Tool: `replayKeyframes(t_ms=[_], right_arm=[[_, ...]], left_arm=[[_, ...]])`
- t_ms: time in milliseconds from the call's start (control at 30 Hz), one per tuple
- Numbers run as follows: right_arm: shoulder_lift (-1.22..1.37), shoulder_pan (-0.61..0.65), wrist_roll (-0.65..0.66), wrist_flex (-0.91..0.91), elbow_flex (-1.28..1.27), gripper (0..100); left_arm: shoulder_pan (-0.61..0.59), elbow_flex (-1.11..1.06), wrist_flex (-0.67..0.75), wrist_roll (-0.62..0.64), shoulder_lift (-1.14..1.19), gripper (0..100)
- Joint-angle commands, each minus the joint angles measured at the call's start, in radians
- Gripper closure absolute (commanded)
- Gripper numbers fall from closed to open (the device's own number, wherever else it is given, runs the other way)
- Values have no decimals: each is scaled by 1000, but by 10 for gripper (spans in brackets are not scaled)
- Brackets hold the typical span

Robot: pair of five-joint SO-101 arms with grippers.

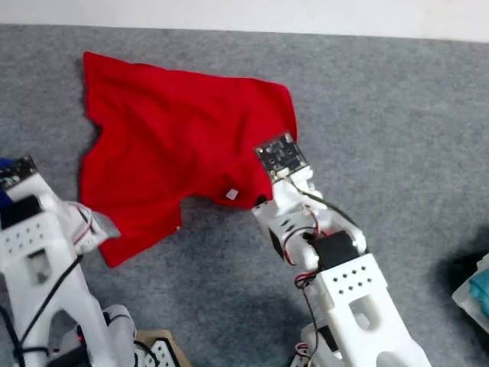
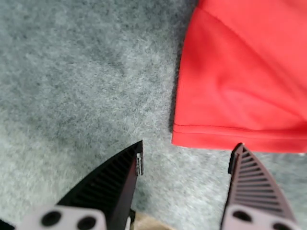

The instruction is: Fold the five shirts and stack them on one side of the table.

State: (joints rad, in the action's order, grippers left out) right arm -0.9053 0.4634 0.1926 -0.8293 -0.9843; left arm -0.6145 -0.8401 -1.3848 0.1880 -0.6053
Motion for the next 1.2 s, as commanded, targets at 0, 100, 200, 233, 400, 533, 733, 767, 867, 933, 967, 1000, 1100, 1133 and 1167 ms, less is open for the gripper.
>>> replayKeyframes(t_ms=[0, 100, 200, 233, 400, 533, 733, 767, 867, 933, 967, 1000, 1100, 1133, 1167], right_arm=[[-15, 12, -9, 18, 8, 820], [-15, 12, -9, 18, 7, 820], [-15, 12, -9, 18, 7, 820], [-15, 12, -9, 18, 7, 820], [-15, 12, -9, 19, 7, 820], [-15, 35, -9, 19, 7, 820], [-13, 54, -9, 19, 5, 820], [-13, 54, -9, 19, 5, 820], [-13, 54, -3, 19, -7, 820], [-15, 54, -3, 44, -27, 820], [-15, 54, -3, 58, -38, 820], [-15, 54, -2, 68, -48, 820], [-21, 54, -2, 76, -58, 820], [-22, 54, -2, 76, -58, 820], [-22, 54, -2, 76, -58, 820]], left_arm=[[-41, -174, 133, -48, -99, 709], [-44, -266, 190, -66, -136, 709], [-44, -331, 227, -78, -156, 709], [-42, -346, 247, -81, -156, 709], [-38, -415, 371, -80, -153, 778], [-12, -423, 416, -80, -153, 867], [51, -424, 416, -77, -153, 838], [56, -424, 416, -75, -153, 839], [64, -424, 423, -75, -153, 838], [65, -424, 428, -75, -153, 838], [65, -424, 428, -75, -153, 838], [67, -424, 425, -75, -153, 838], [67, -446, 433, -78, -153, 838], [67, -456, 445, -78, -153, 838], [68, -475, 468, -78, -153, 838]])
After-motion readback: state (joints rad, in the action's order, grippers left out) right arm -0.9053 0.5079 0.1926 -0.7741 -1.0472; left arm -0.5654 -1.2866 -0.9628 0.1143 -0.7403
